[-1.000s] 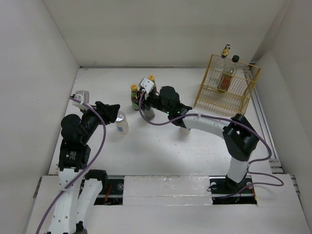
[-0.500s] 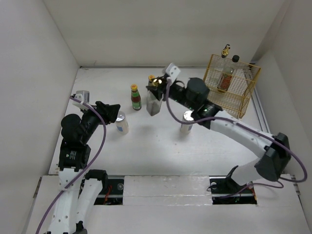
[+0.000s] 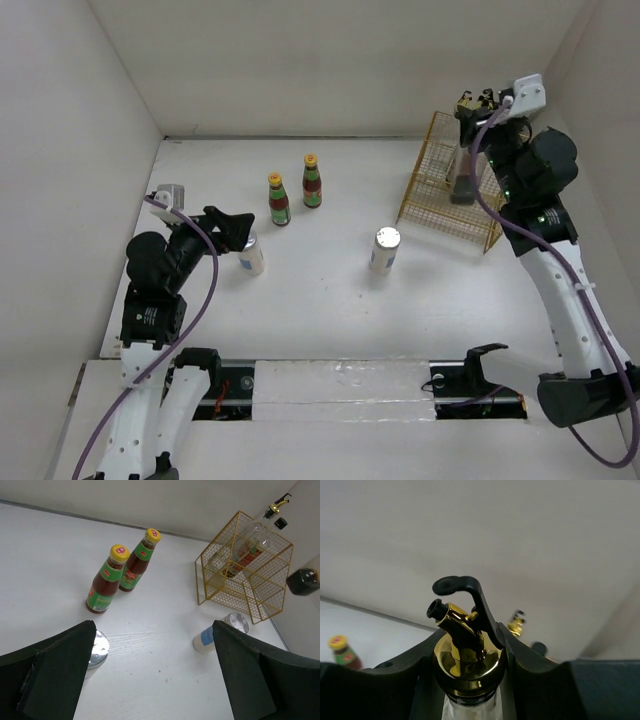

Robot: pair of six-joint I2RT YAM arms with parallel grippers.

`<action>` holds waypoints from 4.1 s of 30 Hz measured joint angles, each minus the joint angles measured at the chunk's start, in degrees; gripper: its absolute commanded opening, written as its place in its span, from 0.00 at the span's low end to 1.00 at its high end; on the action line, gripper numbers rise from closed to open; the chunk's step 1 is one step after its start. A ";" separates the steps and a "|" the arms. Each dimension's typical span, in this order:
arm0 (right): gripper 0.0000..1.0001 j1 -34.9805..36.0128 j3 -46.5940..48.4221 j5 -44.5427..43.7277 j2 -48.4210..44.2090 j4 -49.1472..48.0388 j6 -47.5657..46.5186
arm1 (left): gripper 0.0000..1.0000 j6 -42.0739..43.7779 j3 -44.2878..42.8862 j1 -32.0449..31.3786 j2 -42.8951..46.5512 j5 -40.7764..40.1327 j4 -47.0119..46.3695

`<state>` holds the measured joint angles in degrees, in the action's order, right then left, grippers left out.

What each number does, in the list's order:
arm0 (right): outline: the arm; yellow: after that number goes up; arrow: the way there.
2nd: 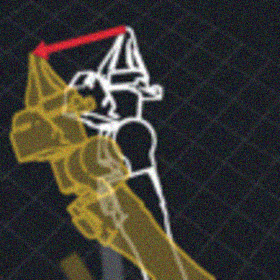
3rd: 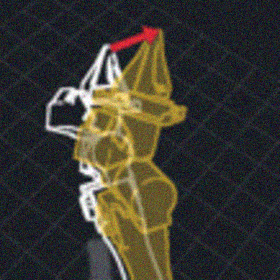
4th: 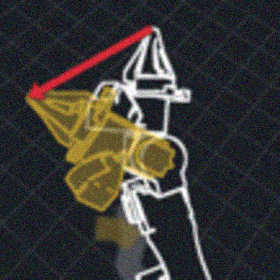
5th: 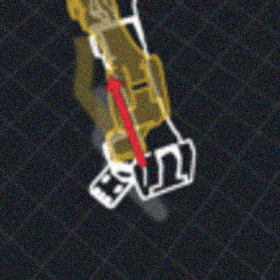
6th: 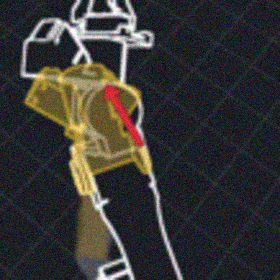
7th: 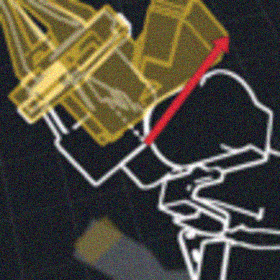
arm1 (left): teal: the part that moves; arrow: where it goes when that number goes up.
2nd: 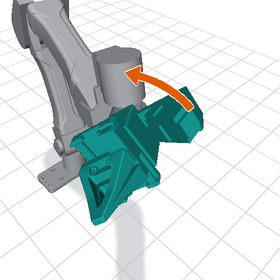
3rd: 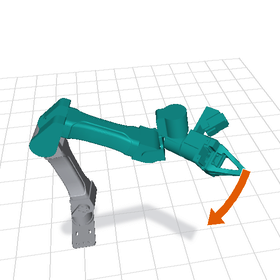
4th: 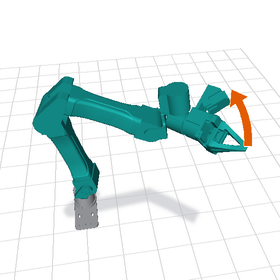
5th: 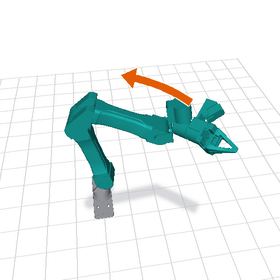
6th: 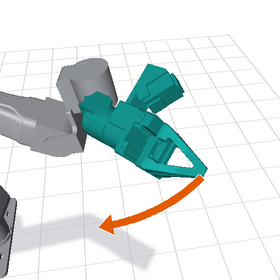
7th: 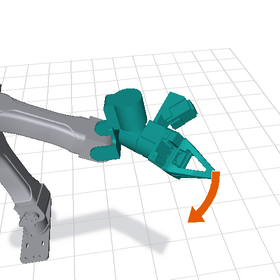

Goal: Organize the condiment bottles

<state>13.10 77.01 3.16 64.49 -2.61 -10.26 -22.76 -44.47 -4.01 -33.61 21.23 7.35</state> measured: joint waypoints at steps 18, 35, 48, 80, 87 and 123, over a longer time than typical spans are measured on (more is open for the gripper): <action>0.00 -19.30 14.88 -9.62 16.11 6.47 4.52 | 0.67 -0.22 0.00 -0.04 -0.02 1.22 -0.24; 0.00 -26.60 32.04 -4.42 32.63 6.01 5.38 | 0.67 -0.20 0.00 -0.04 -1.92 1.14 -0.24; 0.00 -27.89 32.70 1.77 35.52 5.42 6.08 | 0.67 -0.02 0.00 -0.04 -2.01 1.05 -0.24; 0.24 -31.10 15.80 10.40 38.84 0.57 10.54 | 0.68 0.04 0.00 -0.04 -1.77 0.85 -0.24; 0.46 -31.10 14.23 10.88 39.93 -1.09 10.58 | 0.80 0.26 0.00 -0.04 -1.77 1.22 -0.24; 0.67 2.16 -6.34 9.75 15.69 -13.27 7.32 | 0.32 0.20 0.00 -0.04 -1.01 1.68 -0.24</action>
<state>15.27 70.67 12.91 80.18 -15.88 -2.94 -22.57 -44.47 -4.05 -34.61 22.92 7.11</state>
